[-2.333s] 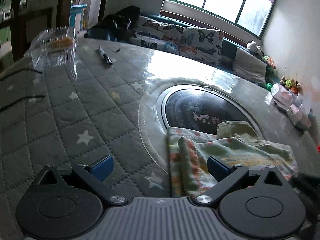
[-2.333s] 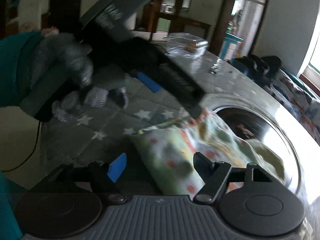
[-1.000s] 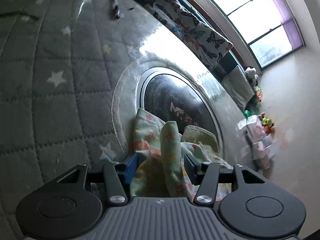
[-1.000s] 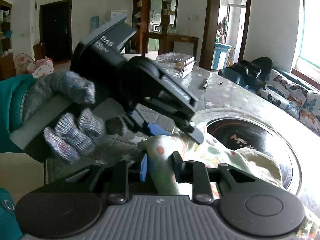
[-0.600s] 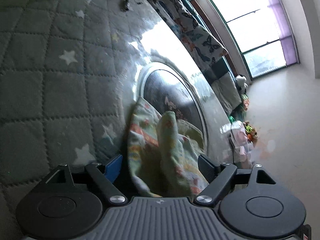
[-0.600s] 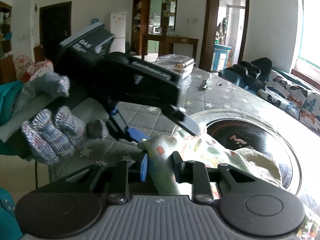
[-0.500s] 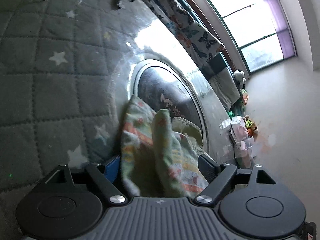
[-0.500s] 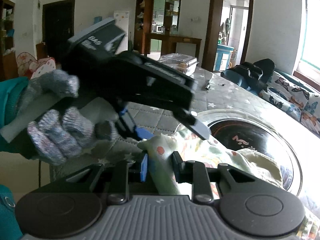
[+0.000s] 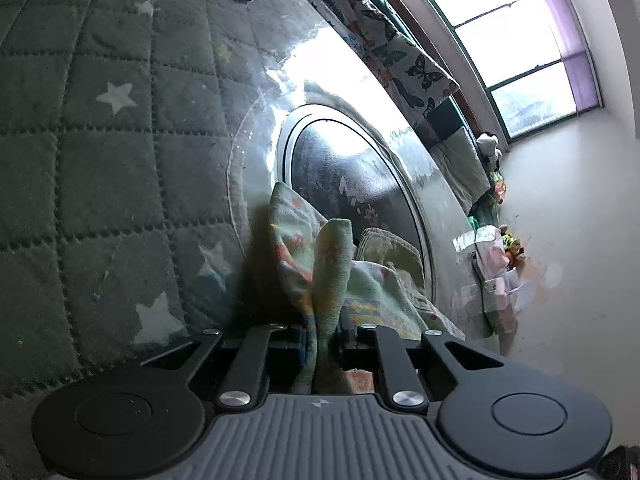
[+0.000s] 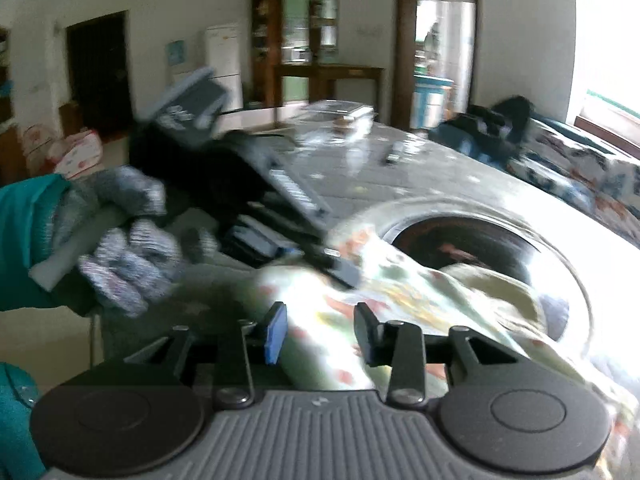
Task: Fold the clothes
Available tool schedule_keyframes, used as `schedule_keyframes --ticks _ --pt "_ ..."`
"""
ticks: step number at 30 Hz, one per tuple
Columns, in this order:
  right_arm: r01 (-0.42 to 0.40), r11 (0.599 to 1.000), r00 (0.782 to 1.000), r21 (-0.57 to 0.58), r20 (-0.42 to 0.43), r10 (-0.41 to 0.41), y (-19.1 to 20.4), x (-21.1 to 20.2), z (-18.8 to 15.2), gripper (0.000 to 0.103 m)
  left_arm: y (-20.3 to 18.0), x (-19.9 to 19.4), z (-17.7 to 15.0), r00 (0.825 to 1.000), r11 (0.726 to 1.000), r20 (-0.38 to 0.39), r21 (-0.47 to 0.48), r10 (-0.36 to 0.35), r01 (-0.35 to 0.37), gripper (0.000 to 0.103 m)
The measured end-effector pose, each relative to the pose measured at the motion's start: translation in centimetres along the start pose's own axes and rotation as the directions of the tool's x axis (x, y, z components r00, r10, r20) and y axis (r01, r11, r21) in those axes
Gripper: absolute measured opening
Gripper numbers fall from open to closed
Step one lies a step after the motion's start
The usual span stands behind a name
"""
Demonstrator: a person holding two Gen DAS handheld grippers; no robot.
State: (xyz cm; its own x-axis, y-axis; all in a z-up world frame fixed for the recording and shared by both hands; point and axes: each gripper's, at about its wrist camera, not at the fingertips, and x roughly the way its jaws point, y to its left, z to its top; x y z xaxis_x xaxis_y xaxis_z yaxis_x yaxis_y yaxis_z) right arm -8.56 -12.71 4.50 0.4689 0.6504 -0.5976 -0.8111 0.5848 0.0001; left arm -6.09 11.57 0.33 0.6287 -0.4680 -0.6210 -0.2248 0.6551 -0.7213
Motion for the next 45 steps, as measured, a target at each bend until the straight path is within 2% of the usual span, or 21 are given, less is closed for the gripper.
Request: schedule_keyframes --ticks 4,7,12,18,20,24,26,27,28,31,34,39,45 --pt "0.102 0.989 0.995 0.11 -0.019 -0.1 -3.0 -1.4 -1.3 0.038 -0.5 0.0 -0.1 1.0 0.999 0.005 0.038 0.018 -0.018 0.014" --pt "0.2 0.962 0.98 0.183 -0.042 -0.196 -5.6 -2.3 -2.5 0.039 -0.8 0.1 -0.1 1.0 0.998 0.008 0.061 0.03 -0.031 0.014" --pt "0.36 0.895 0.933 0.264 -0.093 -0.348 -9.8 -3.3 -4.1 0.046 -1.3 0.2 -0.2 0.999 0.994 0.014 0.101 0.05 -0.052 0.014" --pt "0.479 0.798 0.876 0.364 -0.142 -0.461 -14.2 -3.7 -5.8 0.061 -2.0 0.3 -0.3 0.997 0.986 0.023 0.148 0.074 -0.077 0.014" --pt "0.495 0.777 0.867 0.389 -0.163 -0.47 -15.2 -3.2 -6.5 0.061 -2.3 0.4 -0.4 0.996 0.982 0.028 0.166 0.083 -0.087 0.014" --pt "0.457 0.769 0.886 0.448 -0.149 -0.44 -15.9 -3.0 -7.3 0.061 -2.8 0.6 -0.5 0.994 0.974 0.037 0.201 0.101 -0.106 0.014" --pt "0.433 0.776 0.896 0.459 -0.128 -0.425 -15.7 -3.0 -7.4 0.045 -3.2 0.8 -0.6 0.993 0.967 0.042 0.223 0.114 -0.121 0.014" --pt "0.421 0.781 0.902 0.462 -0.117 -0.416 -15.6 -3.0 -7.4 0.027 -3.4 0.8 -0.6 0.992 0.964 0.045 0.234 0.12 -0.127 0.014" --pt "0.408 0.786 0.907 0.464 -0.106 -0.408 -15.5 -3.0 -7.4 0.022 -3.7 0.9 -0.6 0.991 0.961 0.047 0.244 0.122 -0.129 0.014" --pt "0.415 0.787 0.9 0.457 -0.083 -0.427 -15.0 -3.5 -7.3 0.009 -4.9 1.1 -0.6 0.992 0.951 0.055 0.282 0.117 -0.127 0.013" --pt "0.418 0.779 0.892 0.467 -0.048 -0.45 -15.0 -5.2 -7.1 0.008 -6.8 1.4 -0.4 0.992 0.935 0.062 0.334 0.107 -0.122 0.012" --pt "0.462 0.757 0.859 0.463 -0.022 -0.511 -15.7 -8.2 -7.0 0.008 -10.5 3.4 -0.4 0.996 0.91 0.044 0.405 0.073 -0.085 0.01" --pt "0.554 0.685 0.79 0.472 -0.04 -0.611 -17.9 -11.9 -7.9 0.008 -15.4 7.8 -1.6 1.0 0.881 -0.017 0.473 0.026 -0.015 0.009"
